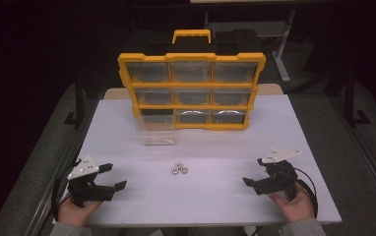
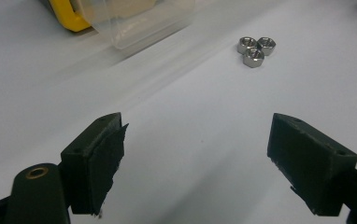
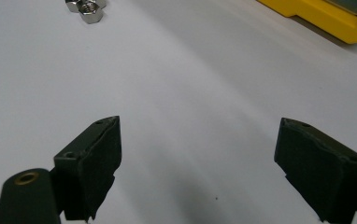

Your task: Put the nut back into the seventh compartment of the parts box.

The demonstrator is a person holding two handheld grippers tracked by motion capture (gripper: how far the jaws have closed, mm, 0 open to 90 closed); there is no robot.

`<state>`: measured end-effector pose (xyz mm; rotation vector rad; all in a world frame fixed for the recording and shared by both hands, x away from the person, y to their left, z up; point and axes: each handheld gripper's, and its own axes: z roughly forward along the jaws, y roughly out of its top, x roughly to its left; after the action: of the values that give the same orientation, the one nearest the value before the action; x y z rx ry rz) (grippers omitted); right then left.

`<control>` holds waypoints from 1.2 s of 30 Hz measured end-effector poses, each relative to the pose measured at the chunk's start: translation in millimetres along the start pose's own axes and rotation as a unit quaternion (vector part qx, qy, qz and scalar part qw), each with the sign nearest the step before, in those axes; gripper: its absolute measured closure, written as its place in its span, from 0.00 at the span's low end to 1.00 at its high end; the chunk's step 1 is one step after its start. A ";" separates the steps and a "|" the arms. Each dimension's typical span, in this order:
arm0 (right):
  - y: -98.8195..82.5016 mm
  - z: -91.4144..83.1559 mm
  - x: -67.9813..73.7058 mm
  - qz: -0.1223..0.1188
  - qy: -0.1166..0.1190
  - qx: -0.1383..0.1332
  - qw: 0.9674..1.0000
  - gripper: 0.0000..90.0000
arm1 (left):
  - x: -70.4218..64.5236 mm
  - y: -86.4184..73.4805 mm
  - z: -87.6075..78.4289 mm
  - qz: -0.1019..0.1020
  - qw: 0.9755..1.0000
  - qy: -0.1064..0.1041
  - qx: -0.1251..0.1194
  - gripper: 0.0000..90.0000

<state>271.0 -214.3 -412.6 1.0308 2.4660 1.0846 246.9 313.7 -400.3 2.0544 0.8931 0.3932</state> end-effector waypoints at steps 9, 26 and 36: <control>-0.4 2.2 0.9 -0.003 0.004 0.007 1.000 0.16 | 0.1 0.5 -1.9 0.003 1.000 0.001 0.000 0.20; 11.7 9.8 5.8 -0.003 0.021 0.022 1.000 0.17 | -1.2 1.3 -1.3 0.002 1.000 0.006 0.002 0.20; 44.7 22.4 18.9 -0.033 0.045 0.043 0.998 0.22 | -1.7 1.8 0.9 0.006 1.000 0.004 0.004 0.19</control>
<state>290.9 -168.0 -394.8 0.9373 2.6190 1.0345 247.0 311.3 -399.3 2.0683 0.8888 0.4059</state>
